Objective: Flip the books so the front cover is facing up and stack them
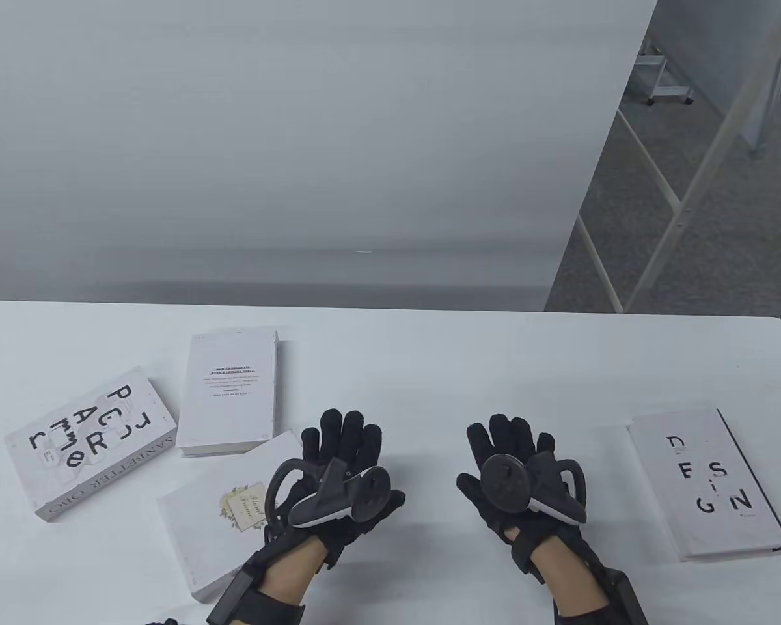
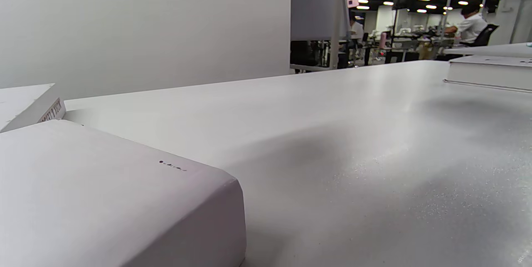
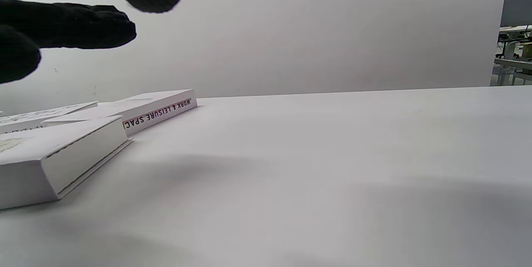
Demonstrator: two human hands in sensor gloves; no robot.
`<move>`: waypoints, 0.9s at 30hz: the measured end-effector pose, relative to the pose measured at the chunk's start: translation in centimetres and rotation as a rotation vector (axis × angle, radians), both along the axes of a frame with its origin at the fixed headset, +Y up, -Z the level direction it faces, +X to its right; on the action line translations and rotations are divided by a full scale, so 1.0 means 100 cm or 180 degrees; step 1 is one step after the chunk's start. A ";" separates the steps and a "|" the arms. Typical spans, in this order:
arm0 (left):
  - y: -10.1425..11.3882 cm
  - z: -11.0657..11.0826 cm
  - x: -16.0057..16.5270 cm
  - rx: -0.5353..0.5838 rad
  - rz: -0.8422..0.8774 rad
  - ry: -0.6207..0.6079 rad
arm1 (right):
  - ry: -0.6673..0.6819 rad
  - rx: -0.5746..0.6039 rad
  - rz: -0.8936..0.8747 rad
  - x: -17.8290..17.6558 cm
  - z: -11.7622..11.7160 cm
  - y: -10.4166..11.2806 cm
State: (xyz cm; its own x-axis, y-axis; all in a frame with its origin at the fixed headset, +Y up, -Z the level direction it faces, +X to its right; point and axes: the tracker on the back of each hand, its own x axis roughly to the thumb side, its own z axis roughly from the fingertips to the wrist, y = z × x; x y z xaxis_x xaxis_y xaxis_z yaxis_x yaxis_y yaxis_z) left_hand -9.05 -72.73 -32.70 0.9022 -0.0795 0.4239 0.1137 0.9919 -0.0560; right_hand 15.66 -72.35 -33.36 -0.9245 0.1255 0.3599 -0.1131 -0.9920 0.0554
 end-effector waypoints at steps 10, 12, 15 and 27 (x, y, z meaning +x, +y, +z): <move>0.002 0.000 -0.002 0.0027 -0.0001 0.0013 | 0.0005 -0.0021 0.0029 0.000 0.001 -0.001; 0.002 0.000 -0.003 0.0018 0.0025 0.0011 | -0.0014 -0.0017 0.0007 0.002 0.001 0.001; 0.000 -0.001 -0.003 -0.0014 0.0016 -0.0001 | -0.0048 -0.0023 -0.0011 0.005 0.001 0.001; -0.010 -0.010 -0.018 -0.0190 -0.0004 -0.0126 | -0.0125 -0.0113 0.0041 0.012 0.002 -0.006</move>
